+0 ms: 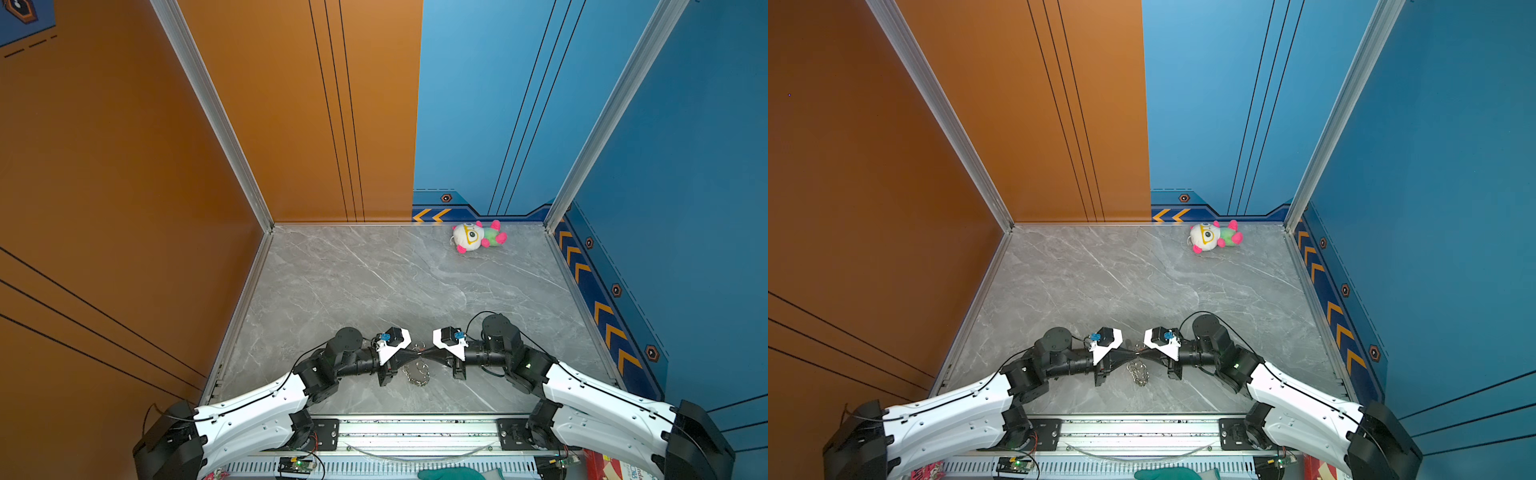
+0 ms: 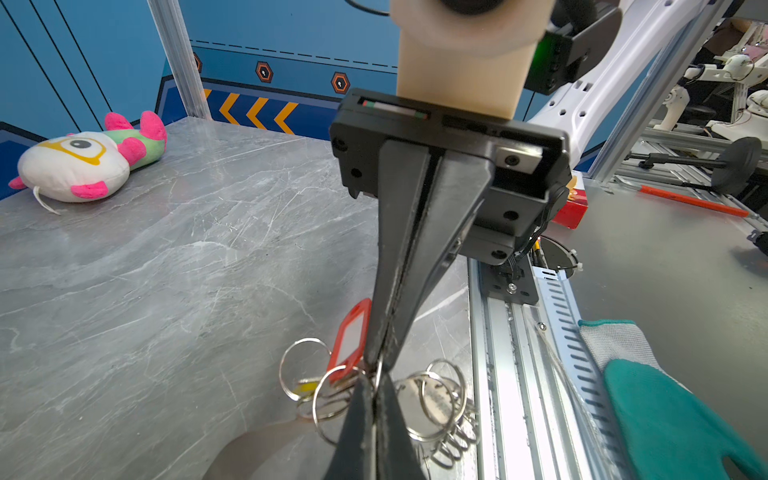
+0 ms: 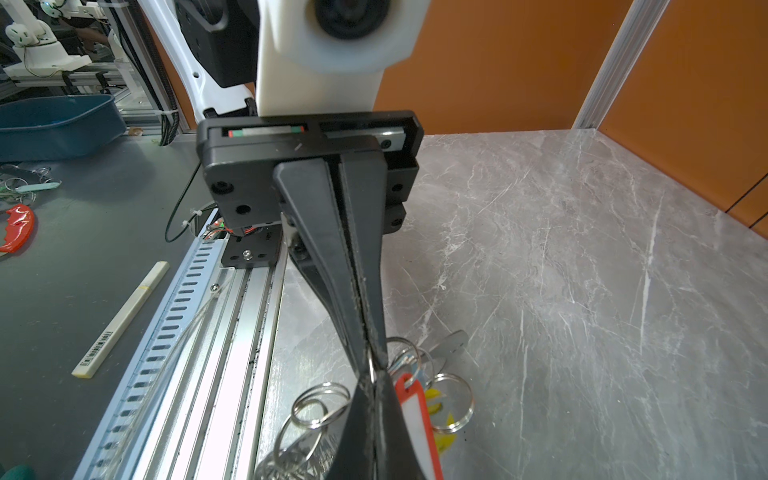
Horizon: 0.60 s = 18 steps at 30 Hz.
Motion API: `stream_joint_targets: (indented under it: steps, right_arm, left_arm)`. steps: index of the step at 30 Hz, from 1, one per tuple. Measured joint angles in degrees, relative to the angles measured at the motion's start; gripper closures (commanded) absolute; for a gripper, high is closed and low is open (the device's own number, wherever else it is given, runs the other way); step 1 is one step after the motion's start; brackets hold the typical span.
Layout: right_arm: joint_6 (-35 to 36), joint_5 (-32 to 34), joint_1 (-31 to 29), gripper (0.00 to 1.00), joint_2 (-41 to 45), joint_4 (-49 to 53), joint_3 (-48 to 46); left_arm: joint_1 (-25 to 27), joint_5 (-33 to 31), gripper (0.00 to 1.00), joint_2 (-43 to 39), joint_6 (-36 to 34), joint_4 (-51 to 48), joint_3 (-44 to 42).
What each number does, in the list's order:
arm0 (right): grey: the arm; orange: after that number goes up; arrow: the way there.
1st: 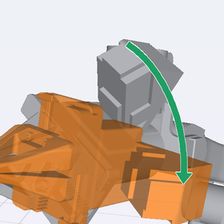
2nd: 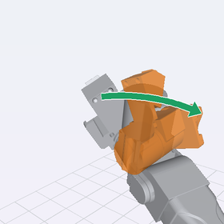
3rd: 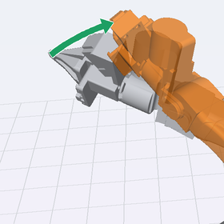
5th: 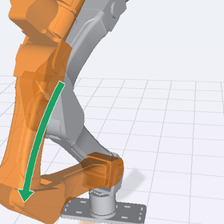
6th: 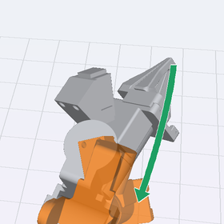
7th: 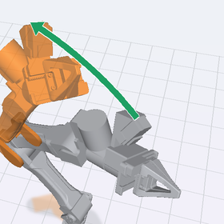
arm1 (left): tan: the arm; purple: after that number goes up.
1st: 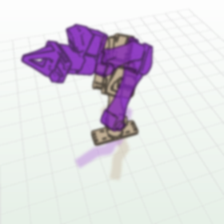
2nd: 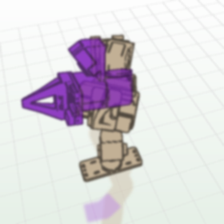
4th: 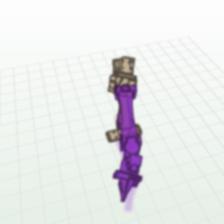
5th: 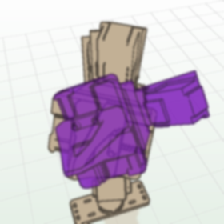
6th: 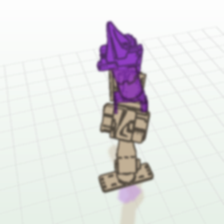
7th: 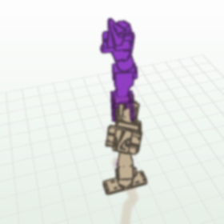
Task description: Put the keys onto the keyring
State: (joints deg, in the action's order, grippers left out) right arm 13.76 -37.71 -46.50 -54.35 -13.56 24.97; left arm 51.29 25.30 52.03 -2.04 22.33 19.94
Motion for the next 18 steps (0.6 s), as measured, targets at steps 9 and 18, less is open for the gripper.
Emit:
stream_joint_targets:
  steps: [9,18]
  right_arm:
    - [3.78,1.38,-0.20,0.82,0.09,10.51,6.58]
    - [12.28,3.54,-0.87,0.79,-3.91,28.81,18.03]
  left_arm:
    - [0.50,-2.14,1.00,-0.26,-0.85,-2.29,0.76]
    - [0.52,-2.97,1.00,-0.68,-2.97,-5.03,1.51]
